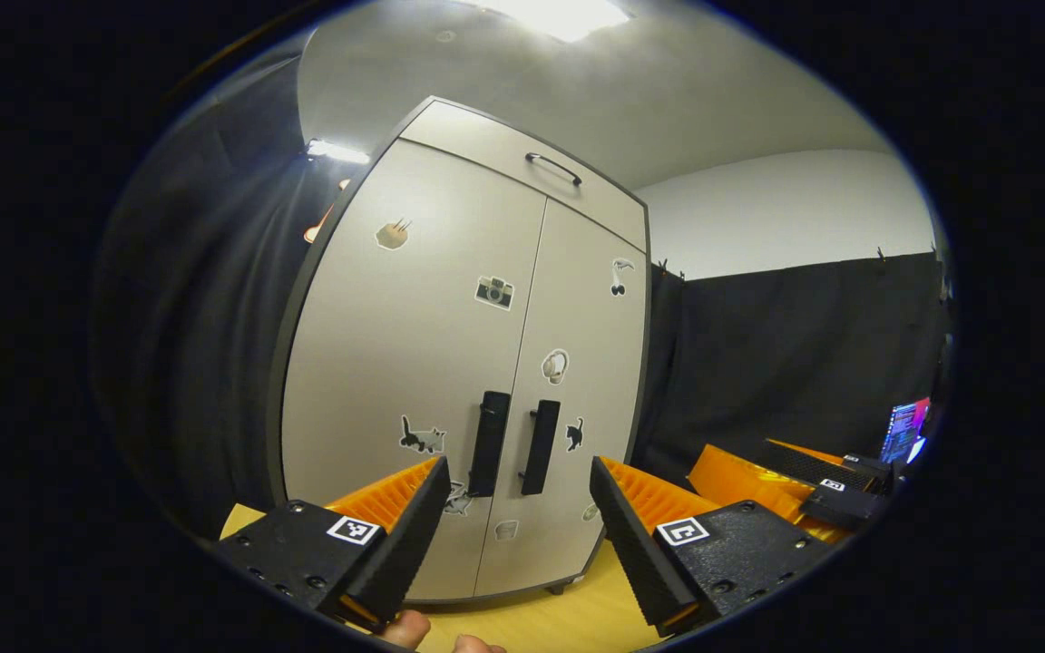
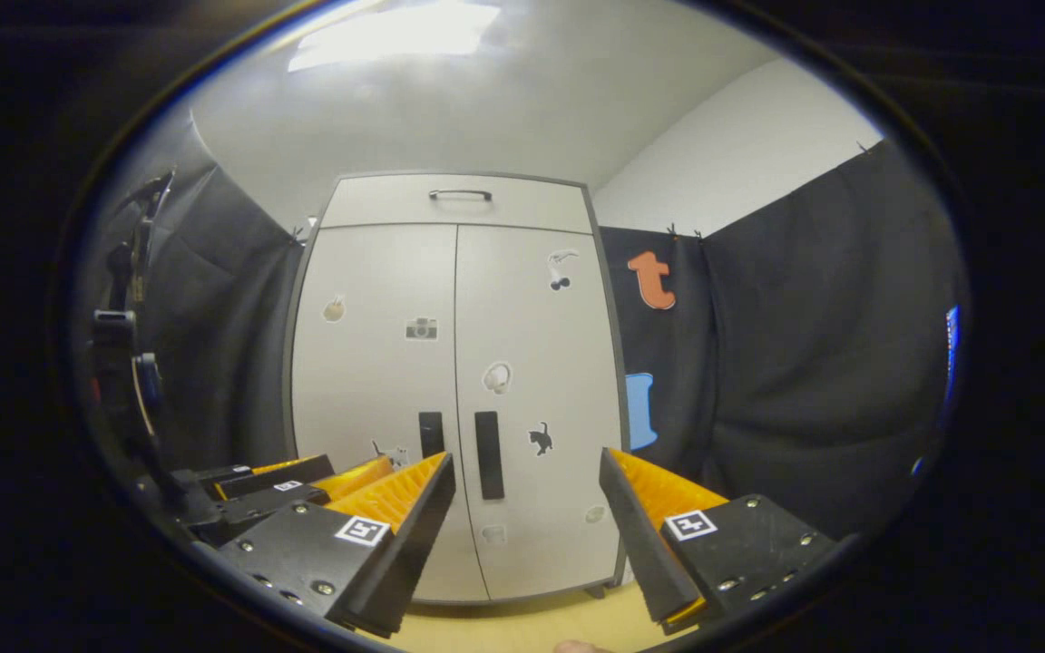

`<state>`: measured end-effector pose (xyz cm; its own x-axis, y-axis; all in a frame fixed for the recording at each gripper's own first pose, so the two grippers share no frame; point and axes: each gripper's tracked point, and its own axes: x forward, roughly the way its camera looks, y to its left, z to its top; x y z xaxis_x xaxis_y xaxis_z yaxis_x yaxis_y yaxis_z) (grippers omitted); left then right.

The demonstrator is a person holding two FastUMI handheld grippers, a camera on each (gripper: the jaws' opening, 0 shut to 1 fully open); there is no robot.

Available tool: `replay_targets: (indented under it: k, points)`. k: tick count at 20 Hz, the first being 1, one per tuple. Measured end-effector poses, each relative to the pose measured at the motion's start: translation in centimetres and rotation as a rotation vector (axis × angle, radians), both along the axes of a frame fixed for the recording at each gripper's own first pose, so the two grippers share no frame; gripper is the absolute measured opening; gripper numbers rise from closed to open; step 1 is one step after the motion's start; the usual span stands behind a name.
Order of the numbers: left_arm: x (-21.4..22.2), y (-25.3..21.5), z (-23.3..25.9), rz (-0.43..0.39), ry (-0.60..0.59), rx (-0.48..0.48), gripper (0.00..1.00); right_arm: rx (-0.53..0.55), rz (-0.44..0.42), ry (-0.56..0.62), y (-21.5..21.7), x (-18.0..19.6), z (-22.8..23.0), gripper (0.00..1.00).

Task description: Open the right door of the double-door shoe cabinet with the right hand, and open the left door with the left hand.

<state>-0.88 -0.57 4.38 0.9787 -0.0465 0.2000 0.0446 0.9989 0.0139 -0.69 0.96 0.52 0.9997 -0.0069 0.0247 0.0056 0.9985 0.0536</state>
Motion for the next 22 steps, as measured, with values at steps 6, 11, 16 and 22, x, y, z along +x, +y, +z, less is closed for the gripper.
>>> replay_targets:
  k: [6,11,16,22]
  points:
    - [0.3,0.8,-0.2,0.019,0.016,0.004,0.95,-0.008,0.002,0.014,0.4,0.4,-0.6,0.95]
    - [0.7,0.9,-1.1,0.0,0.055,-0.007,0.95,-0.01,0.004,0.038,0.4,0.7,-1.1,0.92]
    - [0.6,1.4,-1.0,0.008,0.052,-0.016,0.95,0.005,0.009,0.02,0.5,0.6,-0.7,0.95]
    - [0.4,2.0,-1.1,0.032,0.058,-0.017,0.95,-0.008,0.011,0.036,0.6,0.4,-1.3,0.95]
